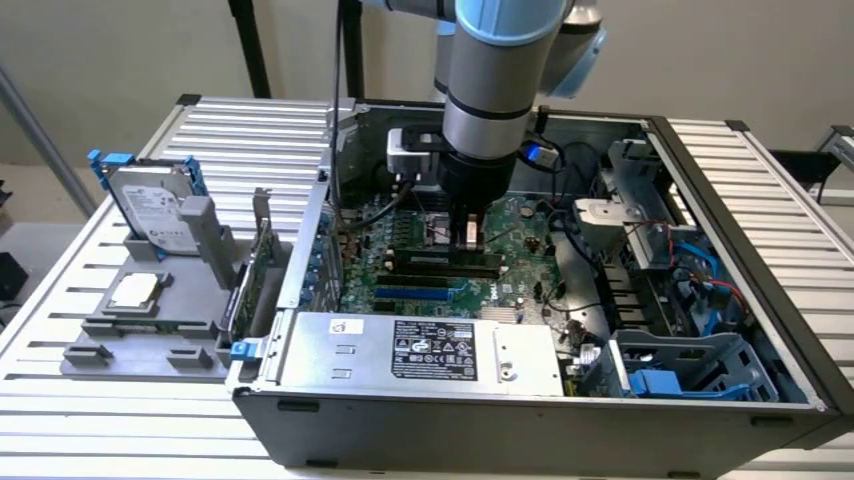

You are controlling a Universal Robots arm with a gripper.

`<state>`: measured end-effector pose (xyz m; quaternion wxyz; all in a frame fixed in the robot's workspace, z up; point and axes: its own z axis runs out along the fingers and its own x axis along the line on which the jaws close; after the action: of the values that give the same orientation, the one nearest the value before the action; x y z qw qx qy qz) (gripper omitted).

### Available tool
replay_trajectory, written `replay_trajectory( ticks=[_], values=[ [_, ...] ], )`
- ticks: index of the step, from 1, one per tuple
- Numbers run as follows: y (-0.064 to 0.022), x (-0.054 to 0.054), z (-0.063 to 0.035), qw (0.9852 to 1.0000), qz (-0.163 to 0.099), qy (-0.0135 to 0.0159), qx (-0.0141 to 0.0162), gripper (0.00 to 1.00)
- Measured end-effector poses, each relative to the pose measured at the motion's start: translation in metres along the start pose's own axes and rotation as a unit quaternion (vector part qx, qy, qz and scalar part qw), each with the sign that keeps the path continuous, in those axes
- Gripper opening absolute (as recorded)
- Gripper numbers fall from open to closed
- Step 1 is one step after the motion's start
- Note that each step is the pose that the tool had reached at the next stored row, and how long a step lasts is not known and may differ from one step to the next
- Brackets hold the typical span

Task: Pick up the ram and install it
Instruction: 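Insert the ram into the slot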

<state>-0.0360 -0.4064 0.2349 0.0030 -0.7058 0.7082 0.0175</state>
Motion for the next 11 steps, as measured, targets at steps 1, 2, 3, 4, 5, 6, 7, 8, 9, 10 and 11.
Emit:
replay_trajectory(
  ticks=[1, 2, 3, 4, 5, 6, 7, 8, 9, 10, 11],
  values=[
    [0.0000, 0.0000, 0.0003, 1.0000, 0.000, -0.0001, 0.0000, 0.13],
    [0.0000, 0.0000, 0.0006, 1.0000, 0.000, -0.0001, 0.0001, 0.13],
    [0.0000, 0.0000, 0.0009, 1.0000, 0.000, -0.0001, 0.0000, 0.13],
    [0.0000, -0.0001, 0.0013, 1.0000, 0.000, -0.0001, 0.0001, 0.13],
    [0.0000, -0.0002, 0.0017, 1.0000, 0.000, -0.0001, 0.0001, 0.13],
    [0.0000, -0.0004, 0.0020, 1.0000, 0.000, 0.0000, 0.0001, 0.13],
    [-0.0001, -0.0006, 0.0024, 1.0000, 0.000, 0.0000, 0.0001, 0.13],
    [0.0000, -0.0009, 0.0028, 1.0000, 0.000, 0.0000, 0.0001, 0.13],
    [-0.0001, -0.0013, 0.0032, 1.0000, 0.000, -0.0001, 0.0001, 0.13],
    [-0.0001, -0.0017, 0.0036, 1.0000, 0.000, -0.0001, 0.0001, 0.13],
    [-0.0001, -0.0020, 0.0039, 1.0000, 0.000, -0.0001, 0.0001, 0.13]
  ],
)
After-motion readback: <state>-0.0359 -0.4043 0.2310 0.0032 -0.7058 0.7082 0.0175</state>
